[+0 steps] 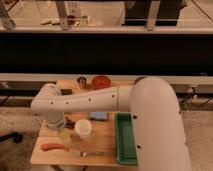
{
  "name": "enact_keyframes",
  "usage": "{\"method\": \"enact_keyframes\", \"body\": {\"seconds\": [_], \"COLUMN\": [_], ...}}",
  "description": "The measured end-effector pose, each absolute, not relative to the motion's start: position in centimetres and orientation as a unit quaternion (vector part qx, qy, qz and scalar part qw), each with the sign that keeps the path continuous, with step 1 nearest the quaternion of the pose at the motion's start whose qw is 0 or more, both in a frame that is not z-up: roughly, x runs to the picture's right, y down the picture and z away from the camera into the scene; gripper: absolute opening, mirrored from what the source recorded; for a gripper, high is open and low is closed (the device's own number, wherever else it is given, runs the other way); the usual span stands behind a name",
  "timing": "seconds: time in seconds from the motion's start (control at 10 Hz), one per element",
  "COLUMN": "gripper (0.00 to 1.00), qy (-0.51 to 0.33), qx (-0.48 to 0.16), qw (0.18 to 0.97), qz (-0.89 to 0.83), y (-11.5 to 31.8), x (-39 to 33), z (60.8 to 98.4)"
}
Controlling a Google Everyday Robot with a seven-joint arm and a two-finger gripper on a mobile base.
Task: Place pepper in red bowl
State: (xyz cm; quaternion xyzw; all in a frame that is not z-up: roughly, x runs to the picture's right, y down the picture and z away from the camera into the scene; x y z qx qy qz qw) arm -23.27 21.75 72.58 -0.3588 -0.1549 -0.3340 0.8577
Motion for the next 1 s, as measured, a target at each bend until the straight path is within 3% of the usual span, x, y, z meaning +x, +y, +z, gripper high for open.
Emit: {"method": "enact_keyframes", "body": {"seconds": [1.0], "gripper": [0.8], "qy": [-0.159], "qx": [-0.37], "qw": [0.899], "qz": [-0.173], "y": [23.9], "x": [-22.8], "z": [73.8]}}
